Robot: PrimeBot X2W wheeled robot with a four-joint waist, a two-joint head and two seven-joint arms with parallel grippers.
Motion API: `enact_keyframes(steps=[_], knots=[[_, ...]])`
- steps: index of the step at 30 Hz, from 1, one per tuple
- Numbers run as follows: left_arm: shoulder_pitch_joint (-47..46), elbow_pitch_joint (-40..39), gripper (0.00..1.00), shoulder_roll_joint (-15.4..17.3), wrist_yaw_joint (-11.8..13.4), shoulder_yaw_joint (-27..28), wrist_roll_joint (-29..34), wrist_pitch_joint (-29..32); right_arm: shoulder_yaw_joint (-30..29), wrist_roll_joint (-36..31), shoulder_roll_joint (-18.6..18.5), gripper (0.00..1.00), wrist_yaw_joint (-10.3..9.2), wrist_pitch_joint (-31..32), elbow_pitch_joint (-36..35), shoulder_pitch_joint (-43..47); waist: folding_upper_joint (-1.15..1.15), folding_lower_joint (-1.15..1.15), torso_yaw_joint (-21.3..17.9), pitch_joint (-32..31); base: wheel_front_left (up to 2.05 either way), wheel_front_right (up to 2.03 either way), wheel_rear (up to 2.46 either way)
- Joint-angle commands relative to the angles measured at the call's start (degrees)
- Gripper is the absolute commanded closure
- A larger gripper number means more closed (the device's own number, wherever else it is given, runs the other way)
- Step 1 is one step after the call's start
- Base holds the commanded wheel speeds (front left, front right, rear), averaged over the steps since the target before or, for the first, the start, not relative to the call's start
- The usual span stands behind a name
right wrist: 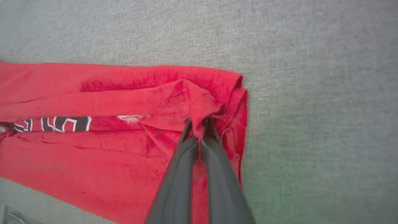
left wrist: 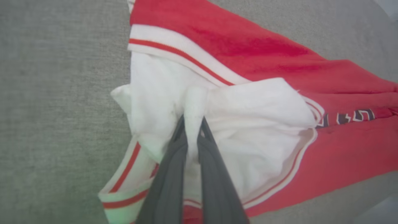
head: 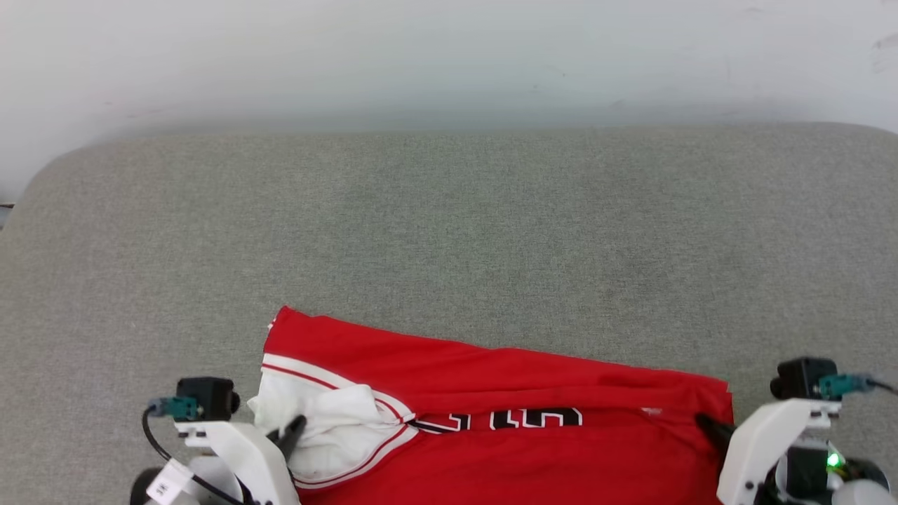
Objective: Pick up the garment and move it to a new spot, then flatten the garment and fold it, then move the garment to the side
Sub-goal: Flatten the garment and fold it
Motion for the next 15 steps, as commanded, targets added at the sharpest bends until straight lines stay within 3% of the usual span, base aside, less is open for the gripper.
enact_keyframes(steps=[1, 2, 3, 4, 5, 12, 15], knots=[[1.07, -0.60, 1.00, -0.82, 0.43, -0.04, -0.55, -0.33, -0.49, -0.54, 0.37, 0.48, -0.03, -0.28, -0.52, 1.89, 0.00, 0.01, 0.16, -0.09, 0.00, 0.00, 0.00], [1.88, -0.58, 1.00, -1.01, 0.48, -0.19, -0.72, -0.56, -0.83, -0.78, 0.73, 0.00, -0.03, -0.43, -0.90, 2.97, 0.00, 0.01, 0.24, -0.23, 0.00, 0.00, 0.00], [2.48, -0.41, 0.91, -1.28, 0.67, -0.30, -0.90, -0.86, -1.28, -0.64, 1.27, 0.00, -0.03, -0.76, -1.38, 3.90, 0.00, 0.01, 0.29, -0.33, 0.00, 0.00, 0.00], [2.82, -0.26, 0.50, -1.75, 0.70, -0.40, -1.02, -1.22, -1.45, -0.81, 1.60, 0.00, -0.03, -1.13, -1.77, 4.81, 0.00, 0.01, 0.34, -0.48, 0.00, 0.00, 0.00], [3.17, -0.13, 0.02, -2.28, 0.75, -0.59, -0.91, -1.67, -1.69, -1.15, 1.86, 0.00, -0.03, -1.52, -2.01, 5.93, 0.00, 0.01, 0.45, -0.70, 0.00, 0.00, 0.00], [3.26, -0.60, 0.00, -3.82, 0.95, -0.86, 2.23, -7.69, -3.82, -1.09, 3.88, 0.00, -0.03, -5.98, -6.77, 10.73, 0.00, 0.01, 1.05, -2.87, 0.00, 0.00, 0.00], [2.97, -2.21, 0.00, -4.44, 2.44, -0.53, 5.56, -13.43, -5.62, -1.20, 4.48, 0.00, -0.03, -6.15, -10.86, 13.05, 0.00, 0.01, 1.22, -4.28, 0.00, 0.00, 0.00]])
